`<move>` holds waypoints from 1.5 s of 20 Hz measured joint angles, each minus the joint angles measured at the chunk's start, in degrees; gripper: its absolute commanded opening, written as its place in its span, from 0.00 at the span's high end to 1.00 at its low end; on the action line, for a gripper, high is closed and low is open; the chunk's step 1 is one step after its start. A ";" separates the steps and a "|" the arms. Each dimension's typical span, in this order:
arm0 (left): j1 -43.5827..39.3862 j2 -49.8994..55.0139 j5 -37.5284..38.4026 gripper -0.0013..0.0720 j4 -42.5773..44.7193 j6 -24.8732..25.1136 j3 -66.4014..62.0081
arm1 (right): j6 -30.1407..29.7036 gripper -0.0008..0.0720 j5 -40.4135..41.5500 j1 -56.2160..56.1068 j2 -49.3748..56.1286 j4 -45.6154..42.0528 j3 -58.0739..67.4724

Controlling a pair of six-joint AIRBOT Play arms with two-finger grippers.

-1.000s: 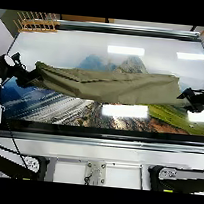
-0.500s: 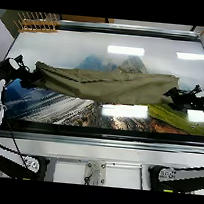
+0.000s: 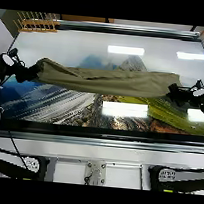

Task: Fold the clothes and pants, and hang the long-sleeved shirts on hangers.

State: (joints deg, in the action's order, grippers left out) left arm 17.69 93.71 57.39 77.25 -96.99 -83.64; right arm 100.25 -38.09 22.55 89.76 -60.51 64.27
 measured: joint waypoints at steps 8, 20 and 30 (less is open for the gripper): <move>8.09 -22.38 -1.31 0.96 0.76 9.79 25.05 | 0.00 0.97 -13.90 -0.28 -12.74 -16.85 -7.63; 21.44 -47.36 -1.16 0.19 0.85 14.95 47.12 | -2.49 0.01 -23.32 -0.48 -37.55 -19.91 -25.92; -0.87 -38.27 6.01 0.19 -1.14 28.81 31.34 | -5.77 0.01 -28.57 6.43 -41.05 -18.56 -14.45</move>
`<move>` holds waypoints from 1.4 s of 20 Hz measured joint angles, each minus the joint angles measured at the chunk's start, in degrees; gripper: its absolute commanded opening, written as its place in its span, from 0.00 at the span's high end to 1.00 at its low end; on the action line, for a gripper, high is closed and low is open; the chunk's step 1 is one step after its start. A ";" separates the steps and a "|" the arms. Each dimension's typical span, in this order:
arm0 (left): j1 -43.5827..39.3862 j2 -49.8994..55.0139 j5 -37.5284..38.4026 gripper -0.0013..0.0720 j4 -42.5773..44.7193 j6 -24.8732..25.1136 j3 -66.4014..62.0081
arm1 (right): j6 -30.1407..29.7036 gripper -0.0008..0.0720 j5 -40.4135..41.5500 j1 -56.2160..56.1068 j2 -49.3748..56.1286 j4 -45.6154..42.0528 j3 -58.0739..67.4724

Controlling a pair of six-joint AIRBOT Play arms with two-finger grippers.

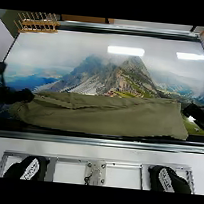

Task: Fold the clothes and pants, and hang the long-sleeved shirts on hangers.

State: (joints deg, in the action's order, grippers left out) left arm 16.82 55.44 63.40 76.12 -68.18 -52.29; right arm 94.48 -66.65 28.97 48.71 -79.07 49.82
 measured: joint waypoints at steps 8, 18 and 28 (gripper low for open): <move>-24.26 18.08 0.52 0.19 13.20 18.21 -6.80 | -0.02 0.01 0.17 0.42 0.44 0.35 0.55; -29.97 27.82 -2.01 0.30 19.98 20.13 -7.41 | -0.04 0.01 0.17 0.42 1.25 0.39 0.39; -29.38 29.59 -4.15 0.96 20.04 12.24 -11.69 | -0.04 0.01 0.17 0.42 2.32 0.42 0.31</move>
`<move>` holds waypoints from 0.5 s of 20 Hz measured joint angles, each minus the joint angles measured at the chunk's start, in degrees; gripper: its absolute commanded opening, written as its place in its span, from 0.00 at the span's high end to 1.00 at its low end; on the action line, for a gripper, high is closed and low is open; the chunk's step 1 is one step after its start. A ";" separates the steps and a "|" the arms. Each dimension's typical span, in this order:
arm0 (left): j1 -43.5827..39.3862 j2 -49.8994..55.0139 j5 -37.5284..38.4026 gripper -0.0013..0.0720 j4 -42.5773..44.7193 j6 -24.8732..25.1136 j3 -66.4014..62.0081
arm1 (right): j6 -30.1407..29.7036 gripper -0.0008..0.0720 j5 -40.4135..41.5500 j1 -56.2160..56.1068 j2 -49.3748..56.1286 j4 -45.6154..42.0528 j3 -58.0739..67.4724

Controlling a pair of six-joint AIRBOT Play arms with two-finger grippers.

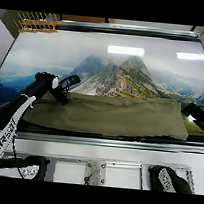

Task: Fold the clothes and pants, and hang the long-sleeved shirts on hangers.

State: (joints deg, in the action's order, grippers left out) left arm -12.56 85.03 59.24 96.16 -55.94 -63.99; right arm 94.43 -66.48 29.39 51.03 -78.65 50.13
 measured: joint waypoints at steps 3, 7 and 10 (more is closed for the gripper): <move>2.51 0.07 0.31 0.96 -0.17 -3.48 -2.45 | -0.02 0.01 0.00 0.00 0.02 -0.02 0.00; 6.91 0.09 -0.15 0.96 -3.52 -6.01 -2.38 | 0.00 0.01 0.02 0.00 0.02 -0.02 0.00; 8.83 0.13 -2.27 0.96 -7.04 -6.38 -1.99 | 0.00 0.01 0.02 0.00 0.02 -0.02 0.00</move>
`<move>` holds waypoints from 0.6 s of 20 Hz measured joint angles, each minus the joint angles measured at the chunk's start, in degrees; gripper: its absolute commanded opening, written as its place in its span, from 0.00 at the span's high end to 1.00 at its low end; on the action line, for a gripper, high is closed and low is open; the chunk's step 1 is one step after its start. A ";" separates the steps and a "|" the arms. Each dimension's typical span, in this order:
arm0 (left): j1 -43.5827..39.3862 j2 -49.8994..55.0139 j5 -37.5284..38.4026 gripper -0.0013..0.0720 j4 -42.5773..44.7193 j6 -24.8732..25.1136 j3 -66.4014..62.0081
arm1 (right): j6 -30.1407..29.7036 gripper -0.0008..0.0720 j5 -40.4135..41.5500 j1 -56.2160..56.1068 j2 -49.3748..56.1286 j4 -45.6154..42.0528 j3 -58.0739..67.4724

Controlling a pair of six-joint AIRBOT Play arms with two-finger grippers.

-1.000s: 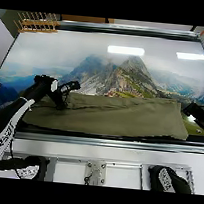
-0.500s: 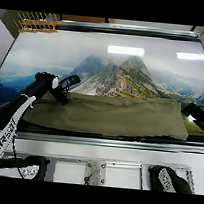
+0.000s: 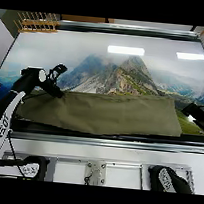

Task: Fold the clothes and pants, and hang the long-sleeved shirts on hangers.

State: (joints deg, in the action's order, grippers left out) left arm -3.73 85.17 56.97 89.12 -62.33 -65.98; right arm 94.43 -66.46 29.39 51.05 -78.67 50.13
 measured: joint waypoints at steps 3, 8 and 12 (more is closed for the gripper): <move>0.76 0.31 -1.79 0.96 -1.79 -0.37 -0.98 | 0.00 0.01 0.00 0.00 0.00 0.02 0.00; 1.09 0.52 -5.66 0.96 -2.86 -1.38 -1.05 | -0.02 0.01 -0.02 0.00 0.00 0.02 0.00; 1.16 0.57 -7.96 0.19 -3.17 -3.30 -1.09 | 0.00 0.01 -0.02 0.00 0.02 0.02 0.00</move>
State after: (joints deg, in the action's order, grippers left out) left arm -2.57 85.73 49.01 85.95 -65.63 -67.07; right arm 94.43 -66.48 29.39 51.07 -78.65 50.13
